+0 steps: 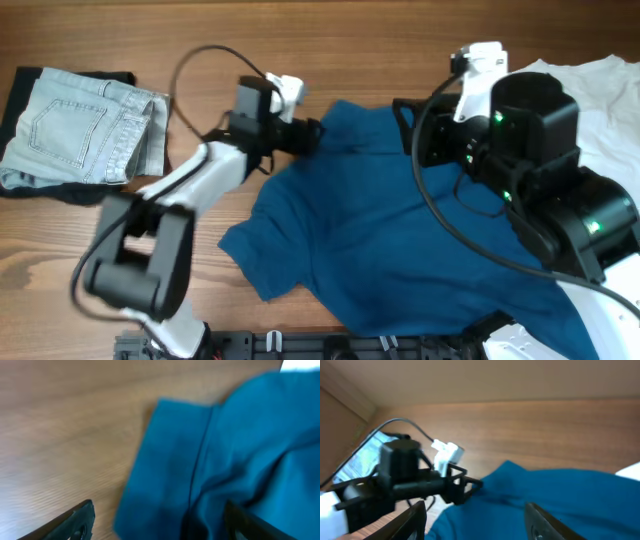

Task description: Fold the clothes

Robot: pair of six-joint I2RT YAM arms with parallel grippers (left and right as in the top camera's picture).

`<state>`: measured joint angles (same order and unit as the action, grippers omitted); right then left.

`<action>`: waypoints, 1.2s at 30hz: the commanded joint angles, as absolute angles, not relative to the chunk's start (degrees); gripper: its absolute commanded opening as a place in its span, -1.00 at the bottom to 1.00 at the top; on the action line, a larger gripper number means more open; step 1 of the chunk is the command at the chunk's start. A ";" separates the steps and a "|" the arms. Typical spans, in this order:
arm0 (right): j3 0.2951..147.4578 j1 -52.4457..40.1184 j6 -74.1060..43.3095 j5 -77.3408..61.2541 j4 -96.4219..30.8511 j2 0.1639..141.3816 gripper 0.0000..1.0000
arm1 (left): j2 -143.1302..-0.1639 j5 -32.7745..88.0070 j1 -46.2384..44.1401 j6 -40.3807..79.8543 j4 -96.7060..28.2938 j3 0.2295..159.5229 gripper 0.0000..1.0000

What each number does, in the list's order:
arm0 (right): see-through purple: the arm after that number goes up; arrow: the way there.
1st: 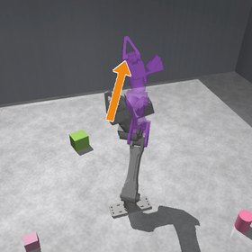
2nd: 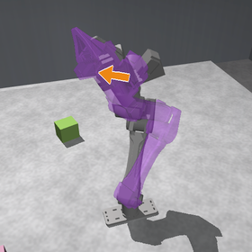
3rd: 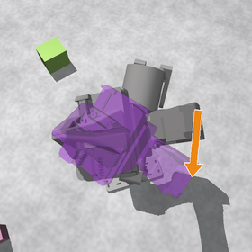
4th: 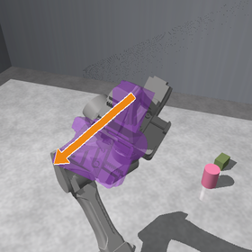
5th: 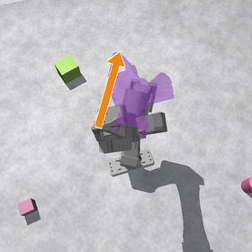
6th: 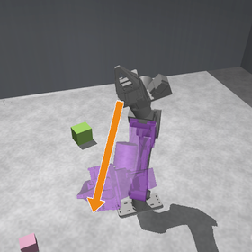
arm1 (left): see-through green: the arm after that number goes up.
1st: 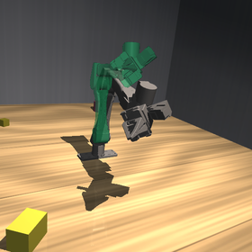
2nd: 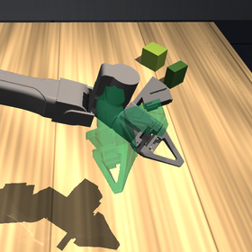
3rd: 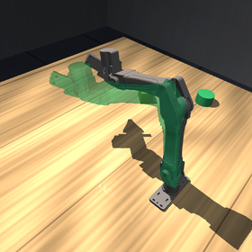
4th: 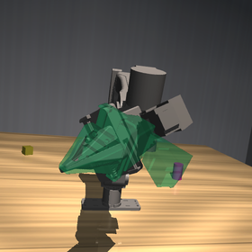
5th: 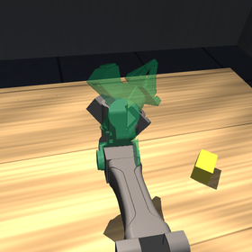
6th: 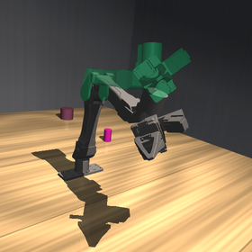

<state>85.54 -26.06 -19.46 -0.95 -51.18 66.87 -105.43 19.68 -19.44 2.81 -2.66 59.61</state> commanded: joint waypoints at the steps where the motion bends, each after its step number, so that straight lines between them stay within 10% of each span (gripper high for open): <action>1: 85.91 -25.89 -20.14 0.21 -52.18 68.58 0.25 | -109.45 20.51 -21.21 1.69 -1.52 61.52 0.56; 6: 85.86 -25.85 -20.16 0.23 -52.56 69.93 0.25 | -110.45 20.34 -22.24 1.69 -3.16 61.52 0.18; 10: 85.86 -25.85 -21.23 1.58 -52.58 70.02 0.25 | -110.74 19.42 -22.28 1.69 -8.86 61.47 -0.70; 13: 85.86 -25.85 -21.21 3.25 -52.56 70.02 0.25 | -110.93 15.44 -22.24 1.69 -10.20 61.34 -0.92; 23: 85.78 -25.82 -21.08 10.31 -54.04 70.13 0.28 | -106.54 -8.69 -8.73 13.89 -14.79 63.13 -0.92; 31: 85.78 -24.21 -22.61 13.08 -57.30 72.27 0.29 | -98.85 16.58 4.47 6.68 -16.32 63.13 -0.89; 36: 85.78 -21.23 -25.93 10.52 -57.01 73.73 0.35 | -98.78 27.83 -0.23 2.33 -12.67 63.13 -0.09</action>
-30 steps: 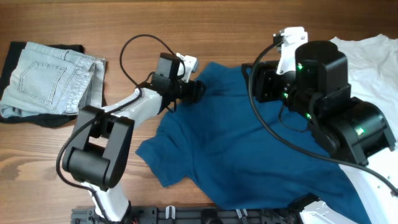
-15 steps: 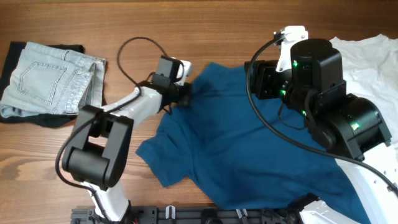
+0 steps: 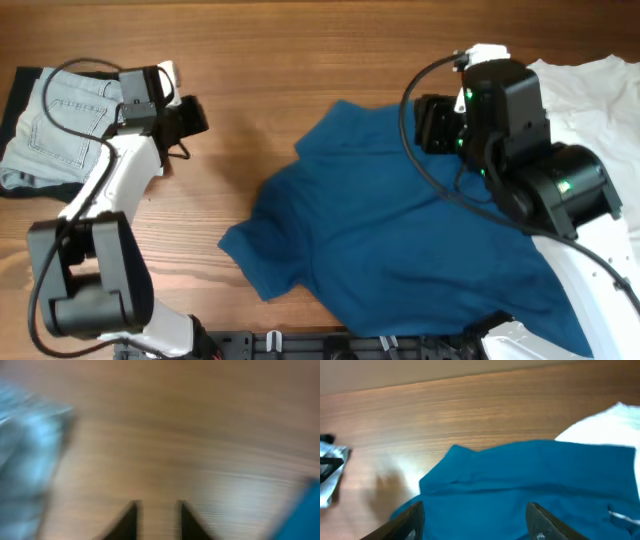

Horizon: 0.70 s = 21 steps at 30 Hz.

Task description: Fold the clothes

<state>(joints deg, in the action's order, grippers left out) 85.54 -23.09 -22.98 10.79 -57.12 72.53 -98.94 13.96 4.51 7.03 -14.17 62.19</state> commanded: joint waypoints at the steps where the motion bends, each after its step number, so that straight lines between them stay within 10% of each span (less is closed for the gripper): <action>1: 85.78 -20.97 -25.96 9.98 -56.99 73.78 0.36 | -99.20 27.83 -1.50 1.39 -12.10 63.13 -0.01; 21: 85.78 -20.60 -25.67 7.64 -58.00 74.26 0.39 | -119.44 12.95 -26.17 -3.70 9.23 63.13 0.30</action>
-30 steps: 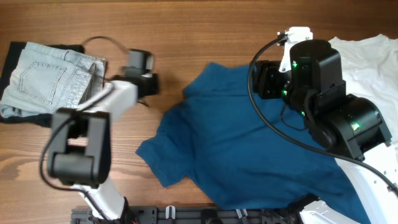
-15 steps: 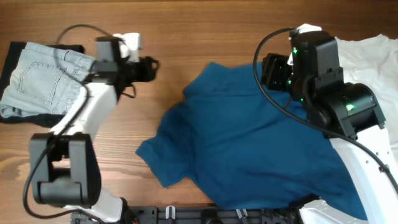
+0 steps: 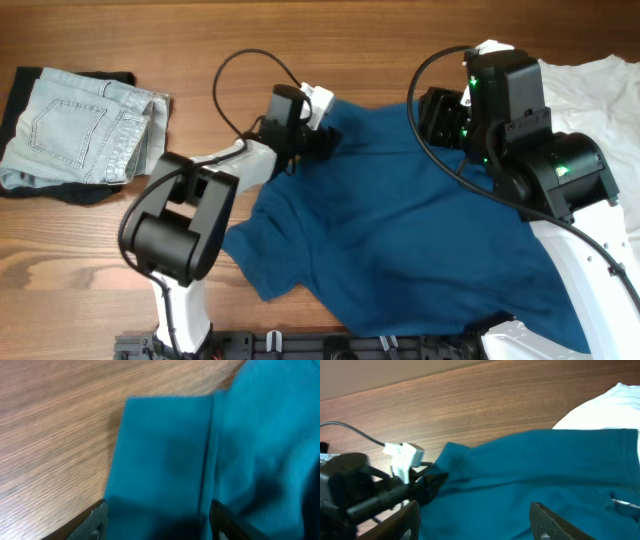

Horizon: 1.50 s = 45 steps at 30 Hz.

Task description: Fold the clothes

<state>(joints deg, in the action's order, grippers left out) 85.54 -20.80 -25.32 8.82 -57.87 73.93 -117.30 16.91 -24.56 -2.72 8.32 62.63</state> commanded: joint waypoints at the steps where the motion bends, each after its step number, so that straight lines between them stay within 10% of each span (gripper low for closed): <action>1: 85.78 -20.60 -25.67 7.64 -58.00 74.26 0.40 | -119.72 12.97 -26.61 -3.70 9.45 63.13 0.30; 6: 85.76 -20.60 -25.67 7.64 -58.11 74.26 0.39 | -120.81 12.97 -29.50 -4.43 8.78 63.13 0.09; 13: 85.78 -20.60 -25.69 7.64 -58.61 74.26 0.38 | -120.99 8.29 -31.92 -7.01 8.23 63.16 -0.92; 22: 85.78 -20.60 -25.69 7.66 -59.68 74.26 0.37 | -113.86 -14.98 -20.29 4.95 5.28 64.03 -0.92; 43: 85.76 -12.60 -28.67 8.95 -60.77 89.52 0.46 | -93.60 -21.28 1.78 10.37 -11.00 64.03 -0.92; 45: 85.76 -9.96 -28.53 8.03 -59.90 92.77 0.36 | -93.41 -20.82 1.72 10.35 -11.25 64.03 -0.50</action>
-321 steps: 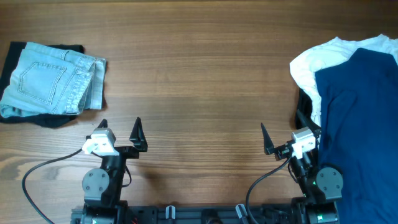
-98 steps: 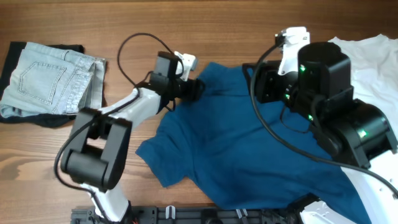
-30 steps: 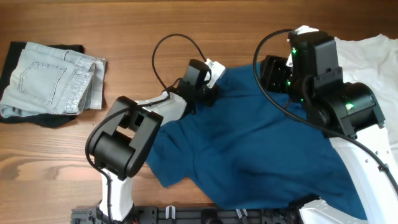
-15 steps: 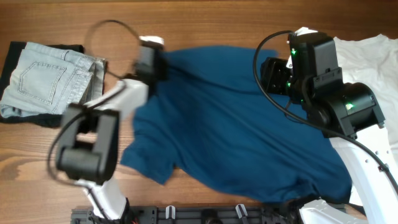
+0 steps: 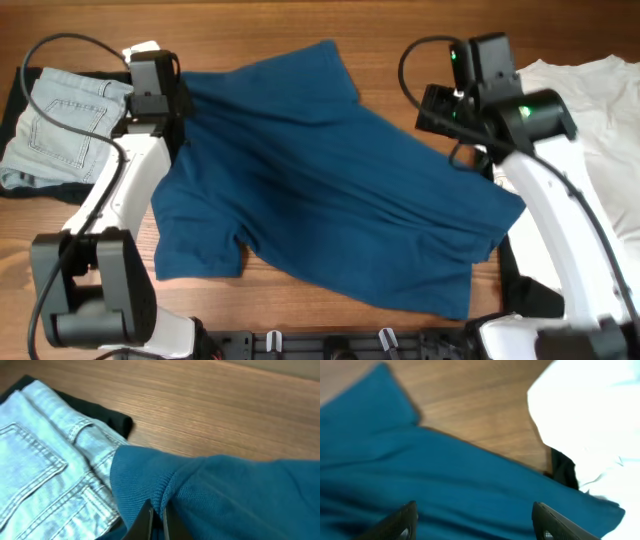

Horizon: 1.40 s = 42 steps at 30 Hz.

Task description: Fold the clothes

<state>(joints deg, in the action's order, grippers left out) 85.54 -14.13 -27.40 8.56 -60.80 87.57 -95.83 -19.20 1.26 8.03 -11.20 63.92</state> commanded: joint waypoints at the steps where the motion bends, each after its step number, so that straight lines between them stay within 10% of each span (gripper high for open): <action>1: 85.76 -8.69 -28.45 7.51 -59.44 94.19 0.29 | -93.41 -20.43 1.63 10.35 -11.49 64.03 -0.24; 5: 85.76 -1.13 -28.40 5.87 -56.38 102.17 0.25 | -93.38 -17.72 1.61 10.33 -13.78 64.03 0.45; 16: 85.76 8.56 -17.76 -4.67 -45.23 120.29 0.13 | -86.67 0.01 1.61 10.35 -20.38 64.03 0.30; 22: 85.76 8.84 -15.97 -3.55 -43.05 124.92 -0.94 | -82.00 8.54 1.61 10.35 -22.59 64.03 0.21; 37: 87.81 38.96 -23.73 9.91 -47.24 124.90 -0.90 | -81.10 8.97 -3.31 9.23 -24.73 64.03 0.02; 42: 89.47 45.12 -9.13 -15.44 -44.03 119.52 -0.20 | -81.25 8.97 -4.19 9.23 -24.69 64.03 0.22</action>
<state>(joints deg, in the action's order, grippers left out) 87.99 44.88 -19.27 1.34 -45.47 122.72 -81.95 8.25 -3.42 9.85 -24.71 63.92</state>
